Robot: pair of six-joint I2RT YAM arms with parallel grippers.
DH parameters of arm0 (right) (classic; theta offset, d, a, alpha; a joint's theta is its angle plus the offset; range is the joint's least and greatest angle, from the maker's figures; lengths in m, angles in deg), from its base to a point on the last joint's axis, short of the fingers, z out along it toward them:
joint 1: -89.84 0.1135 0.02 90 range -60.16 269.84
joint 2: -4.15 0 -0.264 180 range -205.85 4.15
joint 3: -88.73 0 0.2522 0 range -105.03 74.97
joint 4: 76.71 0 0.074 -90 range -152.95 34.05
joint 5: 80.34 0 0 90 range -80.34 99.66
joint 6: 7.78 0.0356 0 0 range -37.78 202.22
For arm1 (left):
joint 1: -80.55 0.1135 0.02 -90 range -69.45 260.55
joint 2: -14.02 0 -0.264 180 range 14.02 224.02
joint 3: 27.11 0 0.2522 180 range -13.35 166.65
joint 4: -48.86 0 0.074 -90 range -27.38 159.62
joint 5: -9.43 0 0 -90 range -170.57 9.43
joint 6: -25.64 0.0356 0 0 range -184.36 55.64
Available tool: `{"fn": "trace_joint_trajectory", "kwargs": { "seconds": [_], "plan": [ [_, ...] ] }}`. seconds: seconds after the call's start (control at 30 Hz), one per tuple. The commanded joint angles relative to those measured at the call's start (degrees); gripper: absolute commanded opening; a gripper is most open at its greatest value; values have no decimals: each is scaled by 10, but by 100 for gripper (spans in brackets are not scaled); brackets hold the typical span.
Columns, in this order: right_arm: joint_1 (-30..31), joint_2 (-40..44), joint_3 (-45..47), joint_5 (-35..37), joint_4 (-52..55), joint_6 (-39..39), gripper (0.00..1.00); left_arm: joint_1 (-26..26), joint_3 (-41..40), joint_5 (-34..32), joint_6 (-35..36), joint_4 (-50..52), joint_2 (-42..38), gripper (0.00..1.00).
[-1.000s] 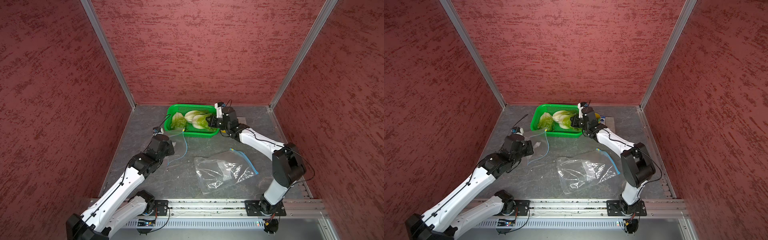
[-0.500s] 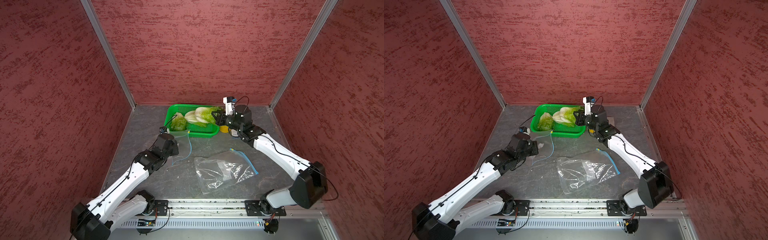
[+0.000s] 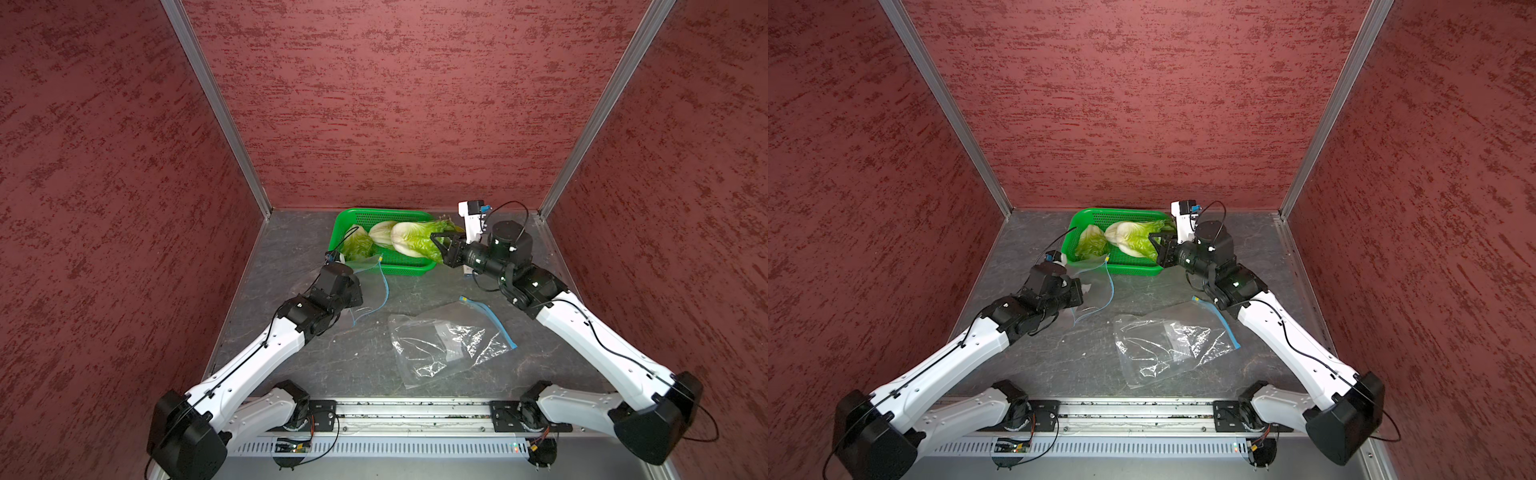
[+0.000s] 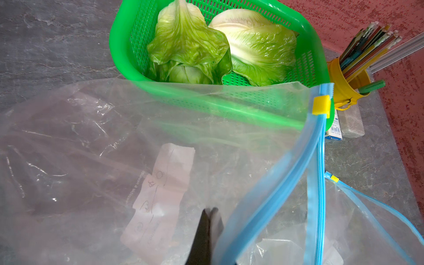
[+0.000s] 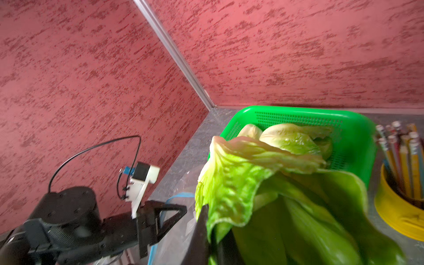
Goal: Put the chinese cabbages into a zipper bag and zip it
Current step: Place the Chinese cabbage in the zipper food storage bag.
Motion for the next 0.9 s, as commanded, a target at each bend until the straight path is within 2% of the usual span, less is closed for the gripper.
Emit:
{"fn": "trace_joint_trajectory", "kwargs": {
  "seconds": [0.0, 0.2, 0.53, 0.7, 0.87],
  "plan": [
    [32, 14, -4, -3, 27, -10, 0, -2, 19, 7, -11, -22, 5, 0],
    [77, 18, 2, 12, 41, 3, 0, -2, 25, 0, -11, -23, 8, 0],
    [119, 7, 21, 17, 36, 13, 0, -1, 39, -3, -6, -24, 5, 0],
    [131, -2, 31, 38, 60, -9, 0, 1, 55, -5, 7, -22, 5, 0],
    [147, -17, 10, 92, 120, -49, 0, 2, 65, -9, 30, -22, -7, 0]
  ]
}}
